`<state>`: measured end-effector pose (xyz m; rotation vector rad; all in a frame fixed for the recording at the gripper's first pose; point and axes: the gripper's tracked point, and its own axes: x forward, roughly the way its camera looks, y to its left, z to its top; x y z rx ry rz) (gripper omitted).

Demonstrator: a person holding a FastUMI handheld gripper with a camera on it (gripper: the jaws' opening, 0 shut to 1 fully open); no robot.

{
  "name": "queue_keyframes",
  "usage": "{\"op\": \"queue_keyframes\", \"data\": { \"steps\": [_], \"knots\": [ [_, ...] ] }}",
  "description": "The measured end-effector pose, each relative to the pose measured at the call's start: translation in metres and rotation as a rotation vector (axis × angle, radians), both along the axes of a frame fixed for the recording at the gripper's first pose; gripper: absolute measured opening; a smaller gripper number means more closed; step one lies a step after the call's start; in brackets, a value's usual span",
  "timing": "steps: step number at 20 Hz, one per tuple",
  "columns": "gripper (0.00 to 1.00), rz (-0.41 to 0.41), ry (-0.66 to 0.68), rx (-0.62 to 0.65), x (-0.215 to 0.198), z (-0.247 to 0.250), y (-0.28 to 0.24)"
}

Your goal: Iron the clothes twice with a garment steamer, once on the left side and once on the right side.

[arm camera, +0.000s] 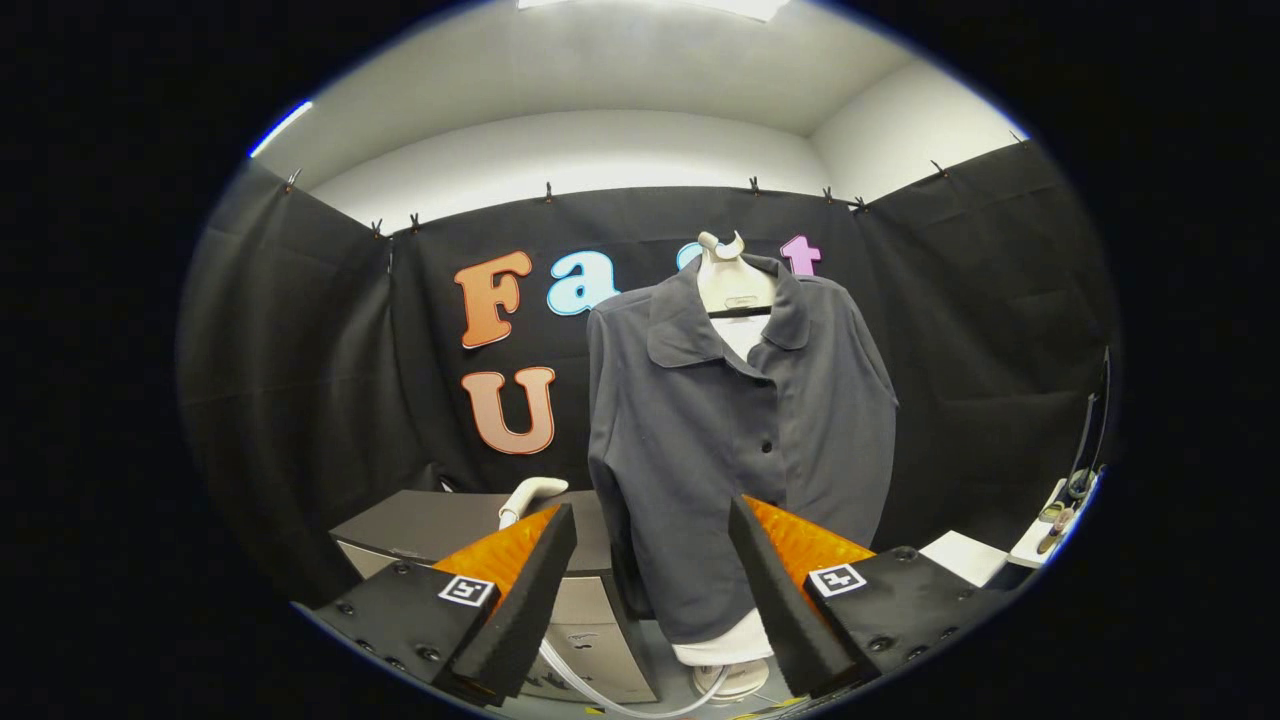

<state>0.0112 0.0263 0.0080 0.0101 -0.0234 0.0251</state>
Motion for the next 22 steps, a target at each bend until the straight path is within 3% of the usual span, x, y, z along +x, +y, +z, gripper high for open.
{"op": "queue_keyframes", "data": {
  "steps": [11, 18, 22],
  "knots": [
    [0.98, 0.106, -0.043, 0.014, 0.004, 0.039, 0.067],
    [0.98, 0.244, -0.032, -0.018, 0.022, 0.074, 0.158],
    [0.98, 0.291, 0.023, -0.026, 0.056, 0.081, 0.211]
  ]
}}
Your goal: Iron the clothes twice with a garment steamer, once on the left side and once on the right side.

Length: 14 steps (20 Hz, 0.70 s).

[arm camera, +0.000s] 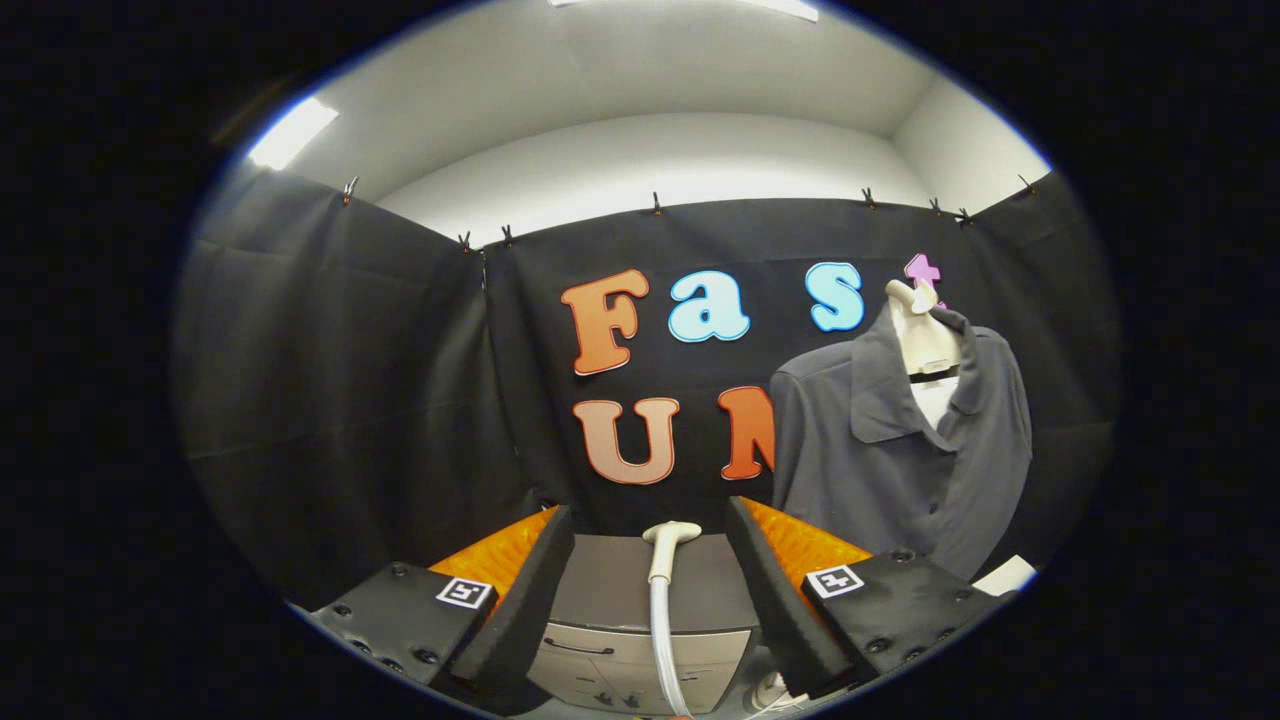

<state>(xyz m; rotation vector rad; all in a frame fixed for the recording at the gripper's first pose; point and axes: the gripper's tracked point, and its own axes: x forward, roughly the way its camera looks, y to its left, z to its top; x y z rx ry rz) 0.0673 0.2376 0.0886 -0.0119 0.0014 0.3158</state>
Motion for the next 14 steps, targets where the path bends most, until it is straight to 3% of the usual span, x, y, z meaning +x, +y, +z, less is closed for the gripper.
{"op": "queue_keyframes", "data": {
  "steps": [5, 11, 14],
  "knots": [
    [0.98, 0.039, 0.131, -0.071, 0.061, -0.026, 0.054],
    [0.97, -0.028, 0.311, -0.166, 0.169, -0.077, 0.074],
    [0.97, -0.108, 0.398, -0.216, 0.23, -0.113, 0.063]
  ]
}}
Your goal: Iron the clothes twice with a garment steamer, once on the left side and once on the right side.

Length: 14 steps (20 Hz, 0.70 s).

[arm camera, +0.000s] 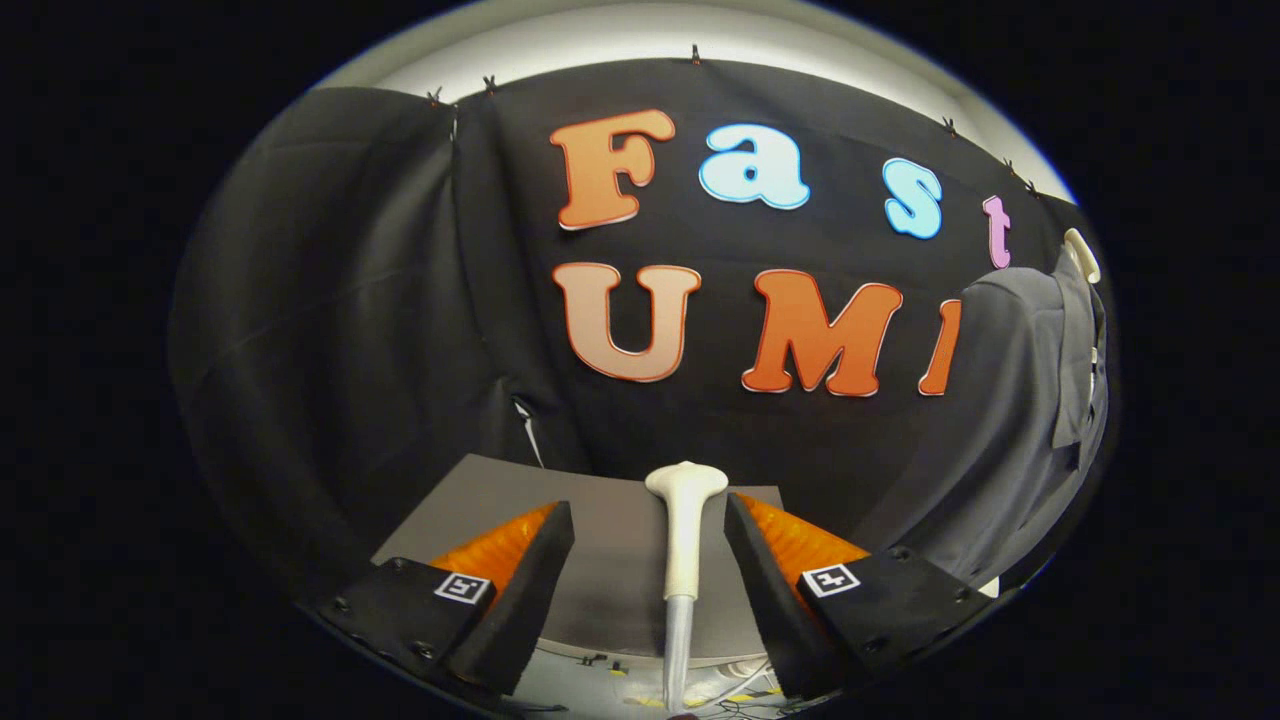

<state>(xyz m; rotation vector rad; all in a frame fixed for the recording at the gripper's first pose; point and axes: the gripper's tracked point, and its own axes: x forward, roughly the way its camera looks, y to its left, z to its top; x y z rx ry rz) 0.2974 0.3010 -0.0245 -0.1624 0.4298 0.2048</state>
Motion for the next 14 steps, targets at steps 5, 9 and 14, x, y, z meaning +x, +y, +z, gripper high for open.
{"op": "queue_keyframes", "data": {
  "steps": [5, 9, 14],
  "knots": [
    [0.98, -0.082, 0.17, -0.054, 0.064, -0.072, -0.009],
    [0.98, -0.105, 0.279, -0.071, 0.096, -0.113, -0.01],
    [0.98, -0.143, 0.372, -0.058, 0.118, -0.145, -0.013]
  ]
}}
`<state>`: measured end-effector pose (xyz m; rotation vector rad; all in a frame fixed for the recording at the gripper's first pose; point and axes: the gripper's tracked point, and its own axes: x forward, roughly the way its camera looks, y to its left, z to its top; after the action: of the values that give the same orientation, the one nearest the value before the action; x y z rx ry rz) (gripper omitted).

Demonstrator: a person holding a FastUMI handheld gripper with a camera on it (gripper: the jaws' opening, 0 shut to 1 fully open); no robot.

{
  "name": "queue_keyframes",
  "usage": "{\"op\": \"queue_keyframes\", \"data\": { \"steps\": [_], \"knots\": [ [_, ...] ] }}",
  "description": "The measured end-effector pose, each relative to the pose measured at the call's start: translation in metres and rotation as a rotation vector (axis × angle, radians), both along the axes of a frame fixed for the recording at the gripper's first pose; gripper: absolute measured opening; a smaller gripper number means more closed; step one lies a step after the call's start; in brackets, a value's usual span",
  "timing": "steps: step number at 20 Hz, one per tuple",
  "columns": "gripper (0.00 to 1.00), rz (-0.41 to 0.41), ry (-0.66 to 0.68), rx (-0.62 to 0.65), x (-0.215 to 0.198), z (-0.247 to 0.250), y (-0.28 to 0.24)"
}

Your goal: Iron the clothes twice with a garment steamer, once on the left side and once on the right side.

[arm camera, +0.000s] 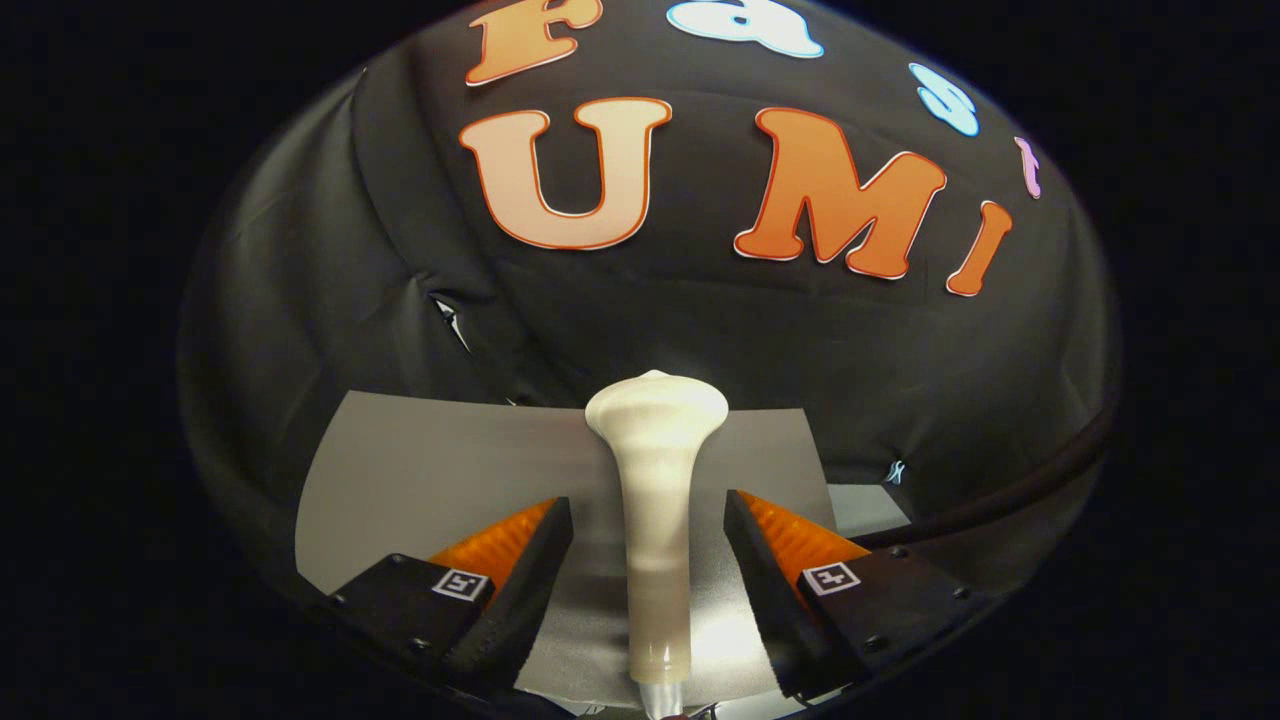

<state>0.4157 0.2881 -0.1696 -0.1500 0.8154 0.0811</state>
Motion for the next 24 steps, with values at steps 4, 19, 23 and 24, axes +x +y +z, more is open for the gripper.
{"op": "queue_keyframes", "data": {
  "steps": [4, 19, 23, 24],
  "knots": [
    [0.98, -0.012, 0.067, -0.024, 0.008, -0.02, -0.006],
    [0.44, -0.044, 0.113, -0.04, 0.02, -0.048, -0.016],
    [0.35, -0.008, 0.028, 0.026, 0.007, -0.024, -0.012],
    [0.35, 0.004, 0.003, 0.047, 0.002, -0.016, -0.009]
  ]
}}
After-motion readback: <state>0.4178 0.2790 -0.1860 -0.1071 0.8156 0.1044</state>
